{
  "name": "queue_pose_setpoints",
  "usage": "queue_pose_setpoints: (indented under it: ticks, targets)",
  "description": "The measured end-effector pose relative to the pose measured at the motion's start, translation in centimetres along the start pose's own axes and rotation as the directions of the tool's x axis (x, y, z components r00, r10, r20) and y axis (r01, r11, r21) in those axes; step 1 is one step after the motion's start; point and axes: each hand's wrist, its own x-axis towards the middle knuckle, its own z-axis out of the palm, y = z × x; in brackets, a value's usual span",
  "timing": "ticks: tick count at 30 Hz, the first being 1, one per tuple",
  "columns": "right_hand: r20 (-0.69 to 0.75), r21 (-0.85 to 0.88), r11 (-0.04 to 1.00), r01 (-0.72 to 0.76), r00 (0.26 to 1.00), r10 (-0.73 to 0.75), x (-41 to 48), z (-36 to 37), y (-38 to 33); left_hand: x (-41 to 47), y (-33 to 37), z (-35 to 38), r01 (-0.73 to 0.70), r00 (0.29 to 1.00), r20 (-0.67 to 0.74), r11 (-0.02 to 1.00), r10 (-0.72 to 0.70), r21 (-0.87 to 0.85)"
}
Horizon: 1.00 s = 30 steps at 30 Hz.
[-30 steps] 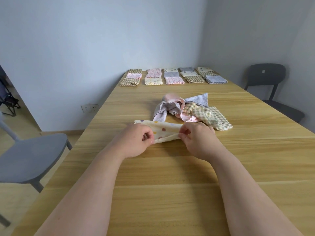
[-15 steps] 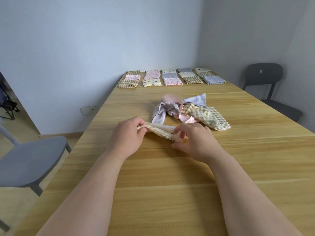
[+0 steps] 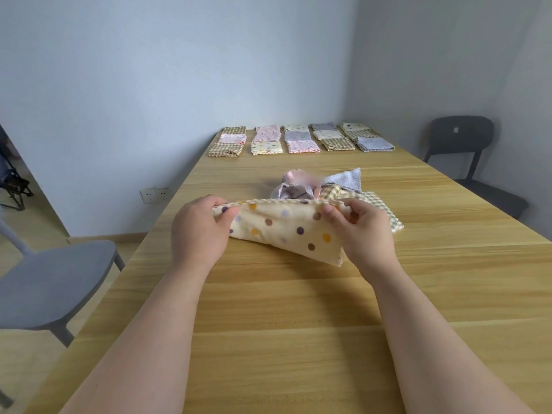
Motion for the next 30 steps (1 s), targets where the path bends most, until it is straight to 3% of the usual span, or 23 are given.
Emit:
queue_pose_setpoints:
  ticks: [3, 5, 8, 15, 22, 27, 30]
  targets:
    - [0.004, 0.138, 0.988, -0.066, 0.998, 0.066, -0.1, -0.1, -0.1, 0.3, 0.2, -0.1, 0.234, 0.972, 0.087, 0.920, -0.218, -0.313]
    - [0.014, 0.181, 0.980, -0.088, 0.996, 0.087, -0.3, -0.1, -0.4, 0.6, -0.2, 0.0, 0.312, 0.950, 0.142, 0.820, -0.278, -0.479]
    - [0.031, 0.205, 0.971, -0.120, 0.993, 0.116, -0.3, -0.2, -0.5, 0.8, -0.4, 0.0, 0.361, 0.931, 0.190, 0.715, -0.311, -0.598]
    - [-0.046, 0.188, 0.970, -0.155, 0.985, 0.166, 0.0, -0.3, -0.1, 0.9, -0.4, 0.3, 0.370, 0.929, 0.196, 0.760, -0.315, -0.534]
    - [-0.034, 0.233, 0.954, -0.190, 0.979, 0.203, 0.3, -0.6, -0.2, 1.1, -0.5, -0.5, 0.453, 0.891, 0.332, 0.673, -0.311, -0.585]
    - [-0.023, 0.144, 0.971, -0.190, 0.980, 0.196, 0.4, -0.3, 0.4, 0.9, -0.5, 0.0, 0.352, 0.931, 0.269, 0.804, -0.247, -0.479]
    - [-0.046, 0.092, 0.980, -0.175, 0.983, 0.180, 0.6, -0.5, 0.3, 1.1, -0.4, -0.1, 0.317, 0.942, 0.263, 0.803, -0.207, -0.504]
